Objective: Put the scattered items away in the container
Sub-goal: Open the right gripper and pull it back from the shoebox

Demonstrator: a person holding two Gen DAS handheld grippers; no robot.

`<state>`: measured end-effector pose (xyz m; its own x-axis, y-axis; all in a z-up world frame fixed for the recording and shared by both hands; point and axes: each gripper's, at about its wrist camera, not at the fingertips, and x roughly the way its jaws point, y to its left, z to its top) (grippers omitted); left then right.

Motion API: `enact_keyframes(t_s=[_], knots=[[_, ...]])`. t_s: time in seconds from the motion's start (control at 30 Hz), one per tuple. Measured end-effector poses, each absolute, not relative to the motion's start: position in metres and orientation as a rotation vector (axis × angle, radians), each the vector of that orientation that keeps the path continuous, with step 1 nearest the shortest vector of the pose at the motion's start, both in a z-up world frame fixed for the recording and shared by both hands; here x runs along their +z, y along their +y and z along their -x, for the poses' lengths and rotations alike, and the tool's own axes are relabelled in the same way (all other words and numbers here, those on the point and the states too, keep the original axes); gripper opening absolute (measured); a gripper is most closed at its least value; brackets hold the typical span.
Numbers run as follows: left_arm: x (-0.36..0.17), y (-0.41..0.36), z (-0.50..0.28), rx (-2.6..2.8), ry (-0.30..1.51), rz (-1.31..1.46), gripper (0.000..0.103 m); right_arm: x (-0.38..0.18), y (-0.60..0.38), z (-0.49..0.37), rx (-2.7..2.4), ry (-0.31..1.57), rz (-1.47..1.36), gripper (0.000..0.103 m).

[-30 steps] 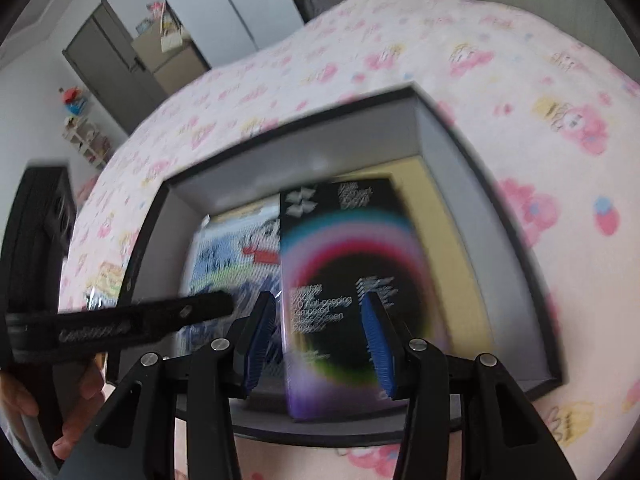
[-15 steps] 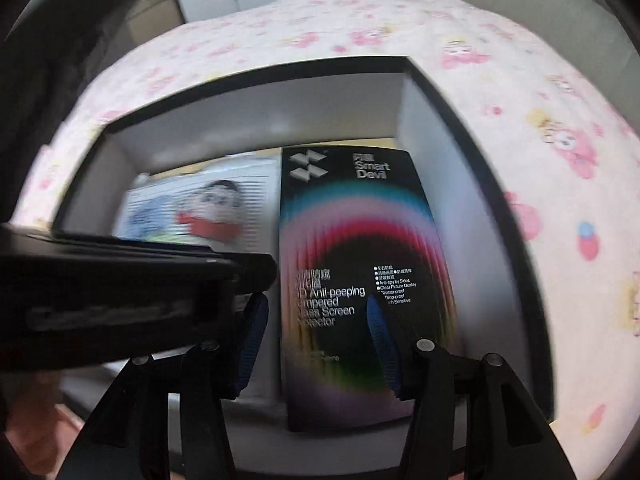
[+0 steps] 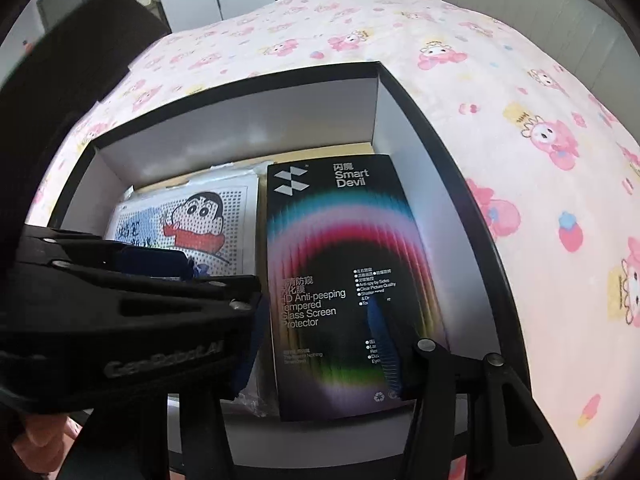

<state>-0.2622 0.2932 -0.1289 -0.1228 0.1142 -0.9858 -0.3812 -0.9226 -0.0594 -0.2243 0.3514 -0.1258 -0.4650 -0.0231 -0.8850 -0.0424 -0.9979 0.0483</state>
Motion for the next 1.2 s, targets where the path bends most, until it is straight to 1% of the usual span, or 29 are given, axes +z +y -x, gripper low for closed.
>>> enact_keyframes(t_s=[0.03,0.1,0.2,0.23,0.27,0.3,0.33,0.43,0.5,0.57,0.7,0.8,0.93,1.07,1.2], knots=[[-0.133,0.296,0.263,2.144,0.346,1.828,0.079,-0.127,0.349,0.225,2.677,0.070,1.620,0.050],[-0.136,0.296,0.264,2.179,0.358,1.845,0.080,-0.128,0.346,0.228,2.668,0.056,1.627,0.050],[-0.134,0.284,0.264,2.211,0.296,1.847,0.079,-0.122,0.347,0.225,2.698,0.106,1.632,0.051],[-0.133,0.279,0.263,2.220,0.255,1.847,0.074,-0.120,0.346,0.223,2.712,0.117,1.622,0.051],[-0.131,0.273,0.263,2.235,0.225,1.843,0.057,-0.118,0.345,0.222,2.717,0.115,1.610,0.051],[-0.127,0.268,0.261,2.254,0.208,1.827,0.053,-0.116,0.344,0.220,2.720,0.108,1.598,0.051],[-0.122,0.262,0.258,2.254,0.162,1.797,0.052,-0.115,0.344,0.219,2.721,0.111,1.591,0.051],[-0.106,0.244,0.244,2.262,0.068,1.695,0.054,-0.109,0.346,0.213,2.725,0.145,1.576,0.051],[-0.096,0.233,0.230,2.320,0.101,1.628,0.054,-0.099,0.348,0.202,2.752,0.186,1.552,0.051],[-0.088,0.214,0.212,2.354,0.096,1.553,0.058,-0.087,0.349,0.188,2.796,0.243,1.524,0.051],[-0.058,0.186,0.179,2.380,0.045,1.428,0.059,-0.071,0.330,0.178,2.842,0.188,1.454,0.051],[-0.036,0.166,0.174,2.433,0.042,1.356,0.058,-0.059,0.315,0.171,2.872,0.137,1.400,0.051],[-0.026,0.146,0.153,2.457,0.012,1.351,0.059,-0.051,0.299,0.147,2.856,0.117,1.345,0.051],[-0.028,0.129,0.134,2.448,-0.017,1.366,0.059,-0.056,0.286,0.125,2.864,0.180,1.361,0.051],[-0.023,0.114,0.112,2.459,-0.034,1.359,0.059,-0.050,0.273,0.102,2.883,0.193,1.373,0.051]])
